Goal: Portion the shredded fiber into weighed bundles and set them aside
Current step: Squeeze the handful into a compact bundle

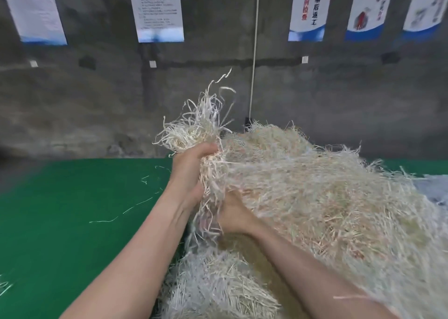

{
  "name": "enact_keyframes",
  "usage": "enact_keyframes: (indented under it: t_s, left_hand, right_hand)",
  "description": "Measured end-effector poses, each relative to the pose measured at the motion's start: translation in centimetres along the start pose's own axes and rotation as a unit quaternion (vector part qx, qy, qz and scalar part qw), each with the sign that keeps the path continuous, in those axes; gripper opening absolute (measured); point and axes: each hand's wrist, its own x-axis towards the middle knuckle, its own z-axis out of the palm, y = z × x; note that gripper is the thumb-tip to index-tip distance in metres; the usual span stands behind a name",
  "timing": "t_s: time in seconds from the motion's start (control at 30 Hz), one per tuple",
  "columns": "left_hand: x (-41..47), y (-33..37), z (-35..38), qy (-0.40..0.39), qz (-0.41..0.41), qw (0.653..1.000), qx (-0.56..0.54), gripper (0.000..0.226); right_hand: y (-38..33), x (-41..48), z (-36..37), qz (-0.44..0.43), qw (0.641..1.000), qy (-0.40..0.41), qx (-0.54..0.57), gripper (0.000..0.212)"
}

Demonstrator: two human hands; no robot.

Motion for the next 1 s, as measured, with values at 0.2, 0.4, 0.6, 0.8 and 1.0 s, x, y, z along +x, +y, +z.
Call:
enact_keyframes:
  t_s: [0.2,0.4,0.6,0.8,1.0]
  left_hand:
    - [0.1,2.0,-3.4,0.032,0.051,0.998,-0.025,0.030]
    - [-0.2,-0.1,-2.9,0.040,0.039,0.998,0.037,0.043]
    - [1.0,-1.3,-1.5,0.044,0.024,0.998,0.037,0.025]
    - [0.2,-0.2,0.3,0.019,0.022,0.999,0.017,0.015]
    - [-0.2,0.9,-1.4,0.025,0.007,0.999,-0.043,0.019]
  right_hand:
    - [8.5,-0.2,-3.8,0.074,0.979,0.184,-0.056,0.036]
    - [14.4,-1.4,-11.1,0.217,0.922,0.168,-0.271,0.043]
    - [3.9,-1.9,-14.4,0.032,0.928,0.115,-0.354,0.071]
    - [-2.8,-2.8,-5.7,-0.097,0.994,-0.025,0.053,0.132]
    - [3.5,0.7,0.3,0.026,0.965,0.177,0.190,0.083]
